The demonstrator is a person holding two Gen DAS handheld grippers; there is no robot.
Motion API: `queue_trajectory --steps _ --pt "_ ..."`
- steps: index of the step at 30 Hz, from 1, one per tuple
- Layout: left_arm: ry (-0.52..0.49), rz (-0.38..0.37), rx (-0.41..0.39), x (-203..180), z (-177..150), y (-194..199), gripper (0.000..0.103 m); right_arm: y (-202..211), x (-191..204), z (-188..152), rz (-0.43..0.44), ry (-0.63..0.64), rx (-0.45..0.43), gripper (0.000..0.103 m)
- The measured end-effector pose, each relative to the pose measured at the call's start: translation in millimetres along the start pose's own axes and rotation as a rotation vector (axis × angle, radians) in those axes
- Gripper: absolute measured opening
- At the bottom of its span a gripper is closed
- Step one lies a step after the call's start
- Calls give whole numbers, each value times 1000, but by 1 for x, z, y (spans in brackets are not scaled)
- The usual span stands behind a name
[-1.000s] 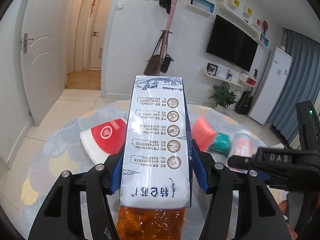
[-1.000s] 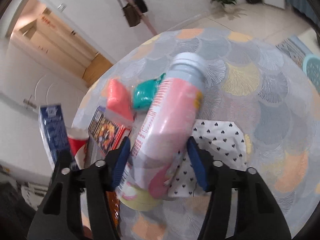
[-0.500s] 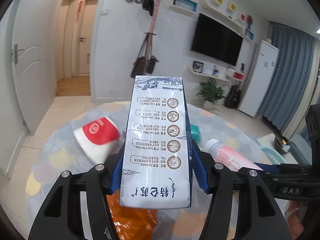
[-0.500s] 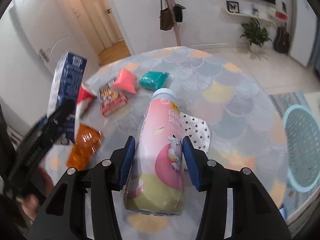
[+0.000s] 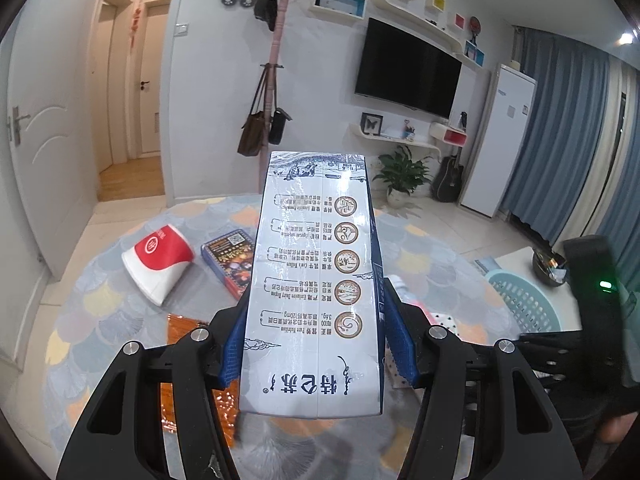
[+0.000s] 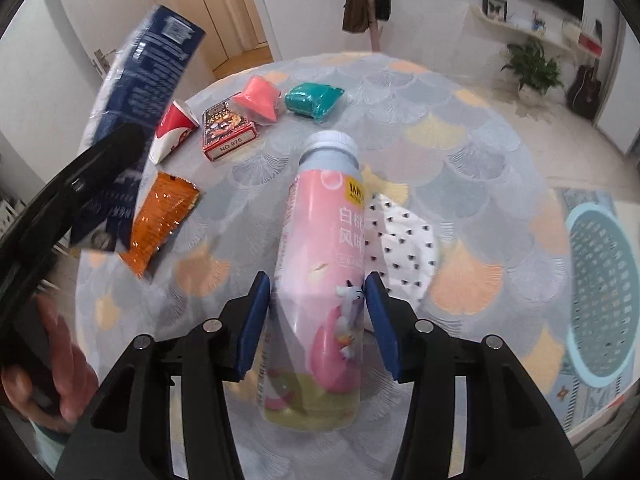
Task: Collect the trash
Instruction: 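Grasp the pink drink bottle with the right gripper, then carry the carton and pink bottle to the basket and release both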
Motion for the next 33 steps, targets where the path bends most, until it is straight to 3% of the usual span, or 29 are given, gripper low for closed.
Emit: queue_trajectory --steps 7,12,18,22,28,33 --pt "-4 14 -10 -1 9 10 57 -17 -8 1 93 -114 25 46" --pt "4 6 -18 -9 18 11 57 9 -16 17 135 -134 -76 46" --pt "-15 -24 -25 -38 27 3 57 53 -43 44 97 -131 -226 46" --pt "-37 -70 -18 -69 31 -8 57 91 -80 59 28 -157 -336 46" --pt "-72 -191 7 -141 35 -36 57 149 -161 64 -181 -217 -486 46" --pt "-87 -296 70 -203 26 -75 57 157 -225 48 -274 -318 -487 46"
Point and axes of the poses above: each gripper's, at about its wrist camera, not at the fingertips, and y roughly against the way its jaws point, x to its left, z to its top, the point moved 7 cm from there along -y, roughly the way its jaws point, and after that the axes turned 14 degrees about -x, right-handed, at the moved point
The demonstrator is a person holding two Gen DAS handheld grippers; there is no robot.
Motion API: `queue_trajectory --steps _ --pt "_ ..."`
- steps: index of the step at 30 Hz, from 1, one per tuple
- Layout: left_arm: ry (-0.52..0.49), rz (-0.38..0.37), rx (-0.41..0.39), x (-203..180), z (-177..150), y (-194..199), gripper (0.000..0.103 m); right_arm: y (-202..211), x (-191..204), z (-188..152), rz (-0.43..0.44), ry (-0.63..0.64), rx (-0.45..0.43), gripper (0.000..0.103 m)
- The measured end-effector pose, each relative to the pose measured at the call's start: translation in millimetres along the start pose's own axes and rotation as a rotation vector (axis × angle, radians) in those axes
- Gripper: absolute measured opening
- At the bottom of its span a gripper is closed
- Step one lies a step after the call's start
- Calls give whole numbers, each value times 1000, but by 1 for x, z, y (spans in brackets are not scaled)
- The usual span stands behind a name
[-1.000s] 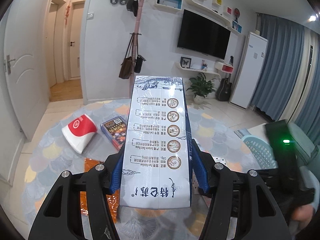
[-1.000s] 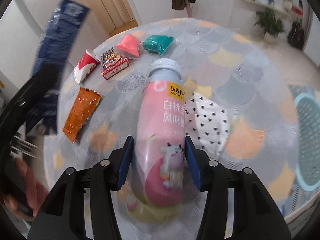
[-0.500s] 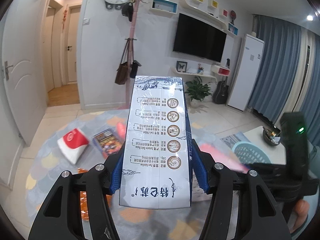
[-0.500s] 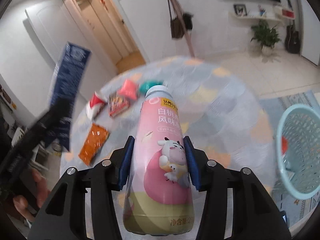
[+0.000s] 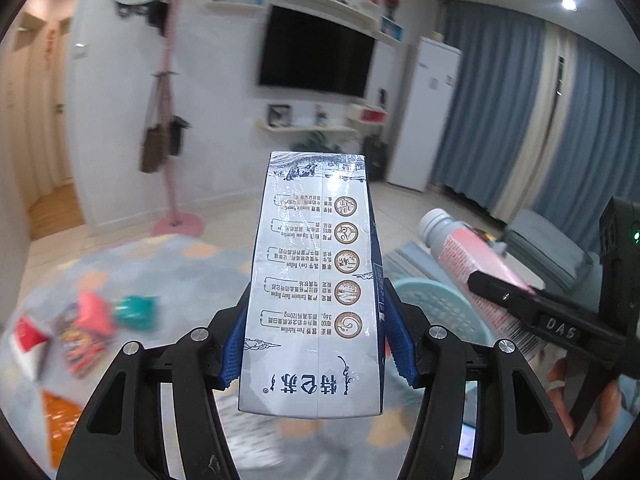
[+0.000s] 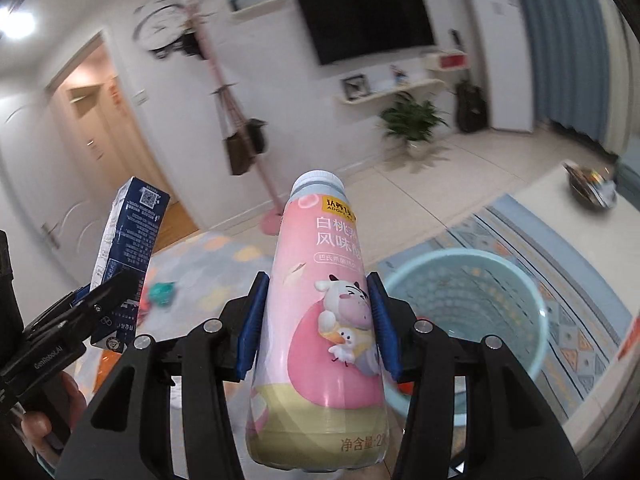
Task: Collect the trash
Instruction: 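Carry the carton and pink bottle to the basket and release both, then return to the table and grasp the red-and-white paper cup with the left gripper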
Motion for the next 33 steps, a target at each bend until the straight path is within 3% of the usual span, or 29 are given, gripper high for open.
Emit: queue_trajectory --steps 5,9,16,20,28,33 --pt "9 -131 151 -50 -30 -63 57 -21 -57 -19 -123 -36 42 46" --pt "23 -190 262 -74 -66 -103 57 -40 -94 -43 -203 -92 111 46" --pt "-30 -213 365 -97 -107 -139 57 -53 -142 -70 -291 -148 172 46" --pt "-62 -192 351 -96 -107 -139 73 -51 -152 -70 -303 -168 176 46" --pt "5 -198 297 -80 -89 -111 73 -37 -141 -63 -285 -156 149 46" --pt "15 -176 218 -67 -73 -76 73 -28 -111 -55 -241 -118 117 46"
Point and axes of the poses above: each gripper's, at about its wrist camera, not at the fingertips, and y roughly against the way its jaws point, x to its left, z to its top, the point moved 7 cm from there along -y, roughly the way its jaws point, and after that the axes turned 14 degrees about -x, right-handed, at the moved point
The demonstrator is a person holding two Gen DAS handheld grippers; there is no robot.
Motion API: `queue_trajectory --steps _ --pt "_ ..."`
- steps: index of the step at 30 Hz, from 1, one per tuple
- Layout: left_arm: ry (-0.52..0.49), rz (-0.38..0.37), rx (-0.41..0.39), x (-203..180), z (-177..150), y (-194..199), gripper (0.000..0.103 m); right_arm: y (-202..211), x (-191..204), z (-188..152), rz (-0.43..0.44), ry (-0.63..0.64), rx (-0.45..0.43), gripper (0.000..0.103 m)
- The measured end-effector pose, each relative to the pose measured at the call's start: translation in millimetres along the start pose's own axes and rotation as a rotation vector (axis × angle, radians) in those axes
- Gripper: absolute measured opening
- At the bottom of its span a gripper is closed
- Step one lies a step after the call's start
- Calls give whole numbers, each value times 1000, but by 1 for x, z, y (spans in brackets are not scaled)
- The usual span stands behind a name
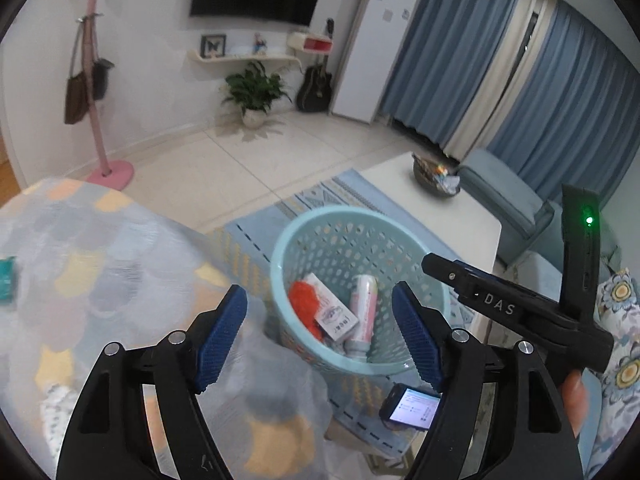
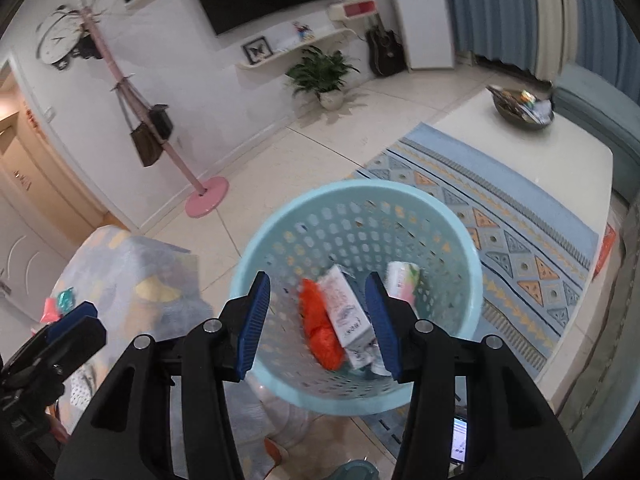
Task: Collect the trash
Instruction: 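Return to the table and grasp the red-and-white paper cup with the left gripper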
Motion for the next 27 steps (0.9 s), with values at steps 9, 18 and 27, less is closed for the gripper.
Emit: queue_trajectory --steps 9,18,27 --pt "78 124 -183 58 19 102 73 44 97 9 155 160 -95 46" --pt "208 359 -302 174 28 206 78 68 213 -16 323 346 -108 46" --pt "298 668 -240 304 -8 261 86 48 327 -71 472 505 3 50"
Point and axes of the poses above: each gripper's, at about its wrist camera, not at the fingertips, and y roughly against the way its jaws point, x to its left, z to its top, the point moved 7 cm from there along -y, roughly the way its jaws point, and after that the axes turned 14 degrees about -x, right-handed, at the moved point
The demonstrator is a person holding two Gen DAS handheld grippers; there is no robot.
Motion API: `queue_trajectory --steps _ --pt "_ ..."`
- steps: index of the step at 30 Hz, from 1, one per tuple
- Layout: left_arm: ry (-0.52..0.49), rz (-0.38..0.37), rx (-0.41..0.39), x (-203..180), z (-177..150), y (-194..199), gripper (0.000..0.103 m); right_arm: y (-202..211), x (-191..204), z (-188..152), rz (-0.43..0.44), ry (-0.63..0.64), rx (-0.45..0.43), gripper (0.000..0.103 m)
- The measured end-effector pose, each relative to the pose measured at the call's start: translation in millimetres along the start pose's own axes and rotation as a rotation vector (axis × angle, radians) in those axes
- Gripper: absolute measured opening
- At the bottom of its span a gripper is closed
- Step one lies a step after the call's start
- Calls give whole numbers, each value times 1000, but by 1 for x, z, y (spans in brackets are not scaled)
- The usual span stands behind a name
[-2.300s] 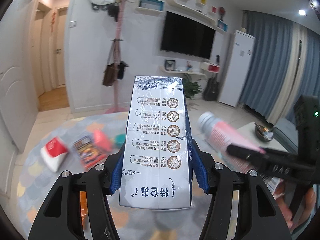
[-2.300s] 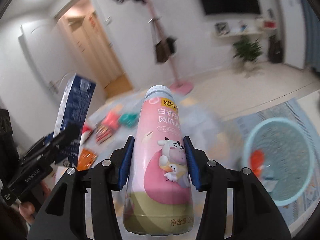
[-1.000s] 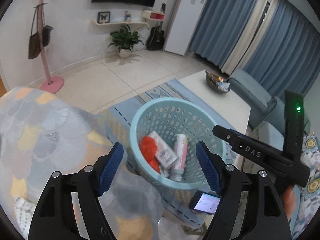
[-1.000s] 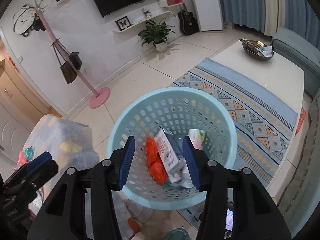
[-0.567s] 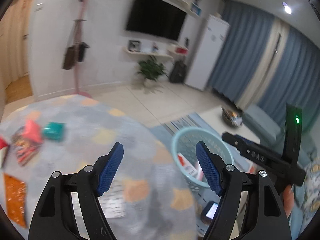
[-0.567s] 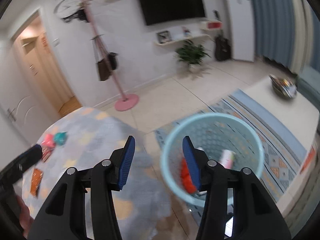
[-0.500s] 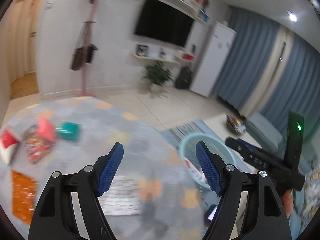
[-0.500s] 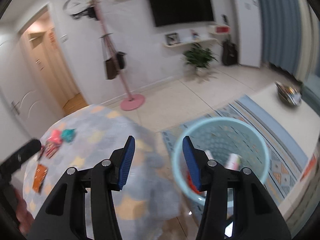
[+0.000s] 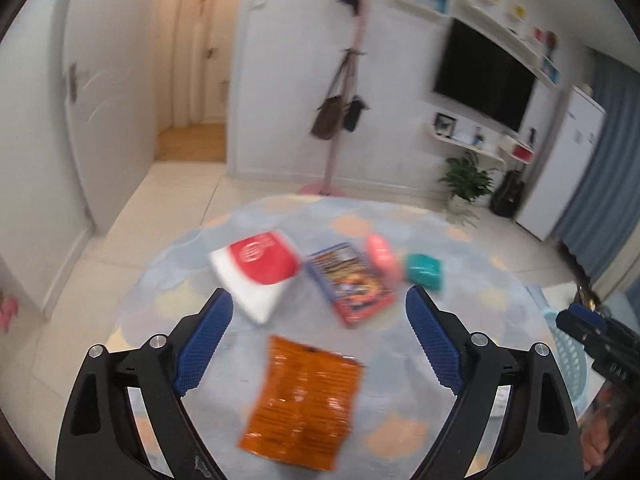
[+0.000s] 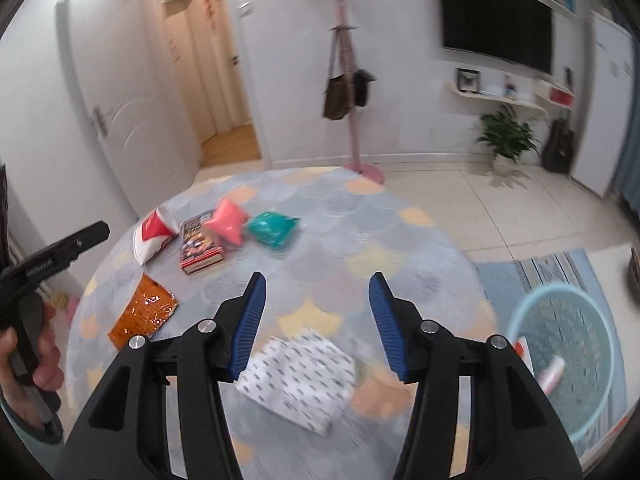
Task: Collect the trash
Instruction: 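Return to the table and grasp the red-and-white paper cup with the left gripper, then grasp the teal plastic packet with the right gripper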
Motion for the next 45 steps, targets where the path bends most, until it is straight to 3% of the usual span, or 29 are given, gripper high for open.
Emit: queue_trajectory --steps 8,16,19,26,29,32,34,39,45 --pt "100 3 136 44 -7 -63 89 -68 31 7 35 92 71 51" --pt "226 0 166 51 -15 -91 89 -130 35 9 96 146 172 51" --pt "224 26 184 51 -16 -101 90 -148 44 4 141 187 216 51" --pt "168 67 193 44 -15 -117 89 -168 51 -3 162 222 222 51" --pt "160 68 223 43 -21 -125 79 -172 57 -4 174 245 228 51" --pt "160 67 214 44 -23 -126 78 -175 61 -3 189 252 226 38" --pt "148 62 208 42 -24 -125 77 -174 63 -4 209 249 231 20" --pt "110 39 190 34 -22 -113 77 -166 67 -8 231 263 228 12" --pt "114 7 133 31 -13 -85 77 -148 75 0 300 271 226 13"
Point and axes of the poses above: each gripper's, at about its wrist camera, not at the fingertips, and y roughly against the way its jaws point, x to its left, z to its top, the point moved 7 cm from there along -y, roughly the way its jaws point, and after that the axes turned 14 degrees about -x, right-handed, at the moved point
